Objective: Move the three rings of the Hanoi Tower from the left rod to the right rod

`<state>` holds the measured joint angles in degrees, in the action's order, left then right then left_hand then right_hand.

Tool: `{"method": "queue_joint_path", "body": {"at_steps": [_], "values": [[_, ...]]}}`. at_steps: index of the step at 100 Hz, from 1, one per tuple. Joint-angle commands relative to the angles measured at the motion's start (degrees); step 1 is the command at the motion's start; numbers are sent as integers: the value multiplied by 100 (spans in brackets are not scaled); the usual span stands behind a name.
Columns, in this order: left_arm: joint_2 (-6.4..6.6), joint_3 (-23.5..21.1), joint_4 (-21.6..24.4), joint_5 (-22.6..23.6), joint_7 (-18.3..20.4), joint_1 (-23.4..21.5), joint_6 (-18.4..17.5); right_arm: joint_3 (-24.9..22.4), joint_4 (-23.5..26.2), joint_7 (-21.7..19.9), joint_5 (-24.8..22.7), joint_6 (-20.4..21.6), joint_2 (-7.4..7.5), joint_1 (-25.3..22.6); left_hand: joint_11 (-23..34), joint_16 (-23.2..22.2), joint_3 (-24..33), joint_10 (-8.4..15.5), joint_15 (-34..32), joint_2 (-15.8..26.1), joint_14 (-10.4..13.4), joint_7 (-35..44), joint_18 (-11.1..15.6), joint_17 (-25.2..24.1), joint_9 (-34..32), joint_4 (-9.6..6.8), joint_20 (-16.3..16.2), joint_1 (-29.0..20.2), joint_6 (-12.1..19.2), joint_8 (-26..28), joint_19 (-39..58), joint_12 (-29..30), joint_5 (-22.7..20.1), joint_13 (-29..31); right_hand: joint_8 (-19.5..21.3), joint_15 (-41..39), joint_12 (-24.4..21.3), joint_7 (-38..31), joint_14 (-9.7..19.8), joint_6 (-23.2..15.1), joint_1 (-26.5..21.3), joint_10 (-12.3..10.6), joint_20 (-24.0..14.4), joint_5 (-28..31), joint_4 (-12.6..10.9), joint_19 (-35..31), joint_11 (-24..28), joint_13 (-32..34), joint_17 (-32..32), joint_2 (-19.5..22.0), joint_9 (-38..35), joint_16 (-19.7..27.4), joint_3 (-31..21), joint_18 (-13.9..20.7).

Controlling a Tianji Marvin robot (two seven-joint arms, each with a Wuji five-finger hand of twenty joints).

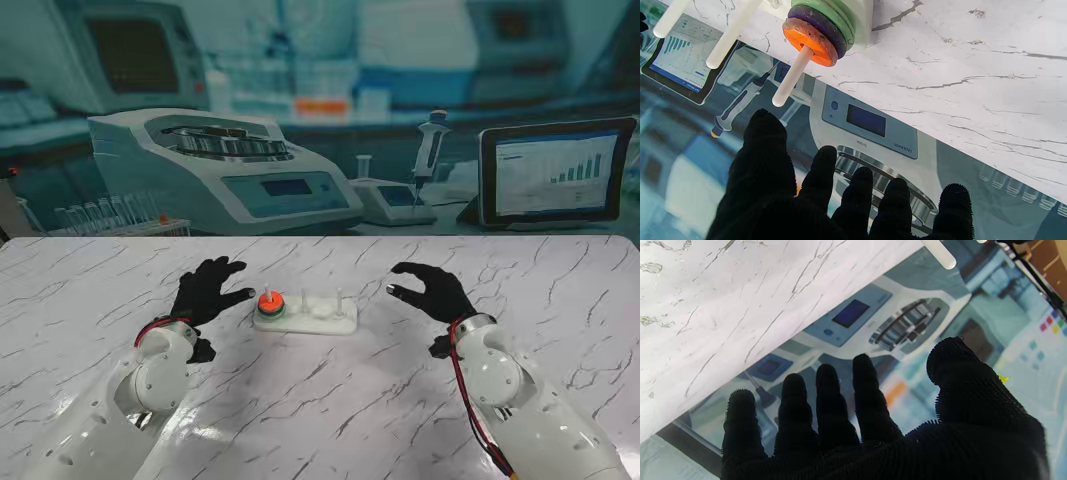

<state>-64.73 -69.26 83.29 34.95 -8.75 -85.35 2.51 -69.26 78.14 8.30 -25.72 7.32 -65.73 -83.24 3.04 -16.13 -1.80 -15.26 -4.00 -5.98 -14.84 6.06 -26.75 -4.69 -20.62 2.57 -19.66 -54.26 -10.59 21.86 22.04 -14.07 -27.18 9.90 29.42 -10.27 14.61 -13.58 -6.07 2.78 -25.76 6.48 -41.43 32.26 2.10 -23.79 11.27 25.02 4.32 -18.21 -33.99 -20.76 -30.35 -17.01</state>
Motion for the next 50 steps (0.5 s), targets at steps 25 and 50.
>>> {"method": "queue_joint_path", "body": {"at_steps": [25,50], "values": [[-26,4,29,-23,35,-63,-134,32,14,-17,31,16,-32,-54,-85,103,-78,115,116,279,135,-74,-112,-103,126,96,-89,145,178,-143,-252,95,114,-239,-68,110,-80,75,-10,-31,27,-43,-39,-102,-173,98,-87,-50,-55,78,212,56,24,-75],[-23,-3,-28,23,9,-12,-204,30,-1,66,5,17,-49,-12,-28,45,-80,14,36,186,-23,-23,-212,-42,58,81,-160,172,72,-122,-214,50,91,-167,-71,98,-86,87,6,-23,27,-55,-38,-125,-174,96,-88,-49,-52,98,223,54,32,-66]]}}
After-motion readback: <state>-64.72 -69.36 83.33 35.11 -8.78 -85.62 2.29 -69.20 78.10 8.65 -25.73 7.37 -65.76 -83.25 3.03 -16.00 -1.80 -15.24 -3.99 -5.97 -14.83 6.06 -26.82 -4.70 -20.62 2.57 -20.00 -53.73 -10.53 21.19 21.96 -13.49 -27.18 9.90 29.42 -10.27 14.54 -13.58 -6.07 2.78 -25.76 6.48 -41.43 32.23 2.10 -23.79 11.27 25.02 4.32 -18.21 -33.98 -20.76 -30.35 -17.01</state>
